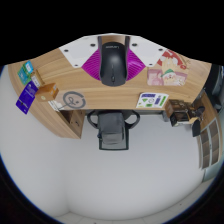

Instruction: Arrange mouse

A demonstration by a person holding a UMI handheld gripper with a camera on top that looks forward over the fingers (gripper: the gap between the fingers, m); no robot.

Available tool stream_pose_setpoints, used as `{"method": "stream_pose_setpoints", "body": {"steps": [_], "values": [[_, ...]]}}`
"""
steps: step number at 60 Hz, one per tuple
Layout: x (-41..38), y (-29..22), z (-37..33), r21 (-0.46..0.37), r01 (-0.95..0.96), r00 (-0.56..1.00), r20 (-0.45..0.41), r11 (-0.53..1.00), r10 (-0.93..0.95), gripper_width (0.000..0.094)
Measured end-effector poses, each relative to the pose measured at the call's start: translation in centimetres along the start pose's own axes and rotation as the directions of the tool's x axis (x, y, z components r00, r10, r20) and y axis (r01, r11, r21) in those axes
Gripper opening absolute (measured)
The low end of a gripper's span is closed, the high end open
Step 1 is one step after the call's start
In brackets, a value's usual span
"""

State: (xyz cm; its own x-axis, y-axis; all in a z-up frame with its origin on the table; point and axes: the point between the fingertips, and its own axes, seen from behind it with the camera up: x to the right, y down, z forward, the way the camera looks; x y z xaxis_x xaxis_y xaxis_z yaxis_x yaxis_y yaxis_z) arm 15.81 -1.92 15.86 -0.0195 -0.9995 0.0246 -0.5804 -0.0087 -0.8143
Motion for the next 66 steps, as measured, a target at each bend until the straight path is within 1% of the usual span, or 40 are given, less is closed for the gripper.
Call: {"method": "stream_pose_setpoints", "body": {"steps": [8,11,16,19,26,30,34,39,40,42,44,49,52,53,54,56,58,59,62,66], "values": [[-7.9,-3.8,-0.2,0.049,0.018,0.998,0.065,0.999,-0.021,0.0307],[-11.5,-4.1,0.2,0.048,0.015,0.995,0.101,0.999,-0.020,0.0307],[-16.6,-3.3,1.9,0.040,0.026,0.991,0.129,0.999,-0.031,0.0307],[-19.9,-2.0,3.3,0.034,0.024,0.986,0.162,0.999,-0.030,0.0306],[-25.5,3.7,7.8,-0.031,0.065,0.983,0.175,0.997,-0.058,0.0310],[-27.1,6.9,9.9,-0.085,0.069,0.983,0.174,0.994,-0.053,0.0310],[-27.8,9.5,11.3,-0.119,0.082,0.985,0.164,0.989,-0.062,0.0311],[-28.5,11.6,12.0,-0.146,0.091,0.984,0.165,0.985,-0.067,0.0313],[-28.4,11.9,12.1,-0.149,0.098,0.984,0.162,0.984,-0.073,0.0337],[-28.5,11.5,12.2,-0.117,0.111,0.984,0.154,0.987,-0.093,0.0350],[-28.6,11.6,12.2,-0.105,0.127,0.982,0.150,0.986,-0.111,0.0371],[-28.5,11.6,12.2,-0.097,0.139,0.982,0.143,0.986,-0.124,0.0447],[-28.5,11.5,12.2,-0.098,0.138,0.982,0.142,0.986,-0.123,0.0512],[-28.4,11.5,12.1,-0.099,0.137,0.983,0.137,0.986,-0.123,0.0571],[-28.2,11.4,12.1,-0.099,0.139,0.984,0.129,0.985,-0.126,0.0663],[-27.9,11.0,11.8,-0.092,0.150,0.983,0.116,0.984,-0.140,0.0881],[-27.6,10.3,11.4,-0.082,0.156,0.983,0.108,0.984,-0.147,0.0834],[-27.5,10.0,11.1,-0.078,0.157,0.983,0.106,0.985,-0.148,0.0827],[-27.2,8.7,9.4,-0.065,0.150,0.983,0.114,0.987,-0.142,0.0868],[-26.4,6.5,6.5,-0.043,0.135,0.984,0.126,0.990,-0.128,0.0866]]}}
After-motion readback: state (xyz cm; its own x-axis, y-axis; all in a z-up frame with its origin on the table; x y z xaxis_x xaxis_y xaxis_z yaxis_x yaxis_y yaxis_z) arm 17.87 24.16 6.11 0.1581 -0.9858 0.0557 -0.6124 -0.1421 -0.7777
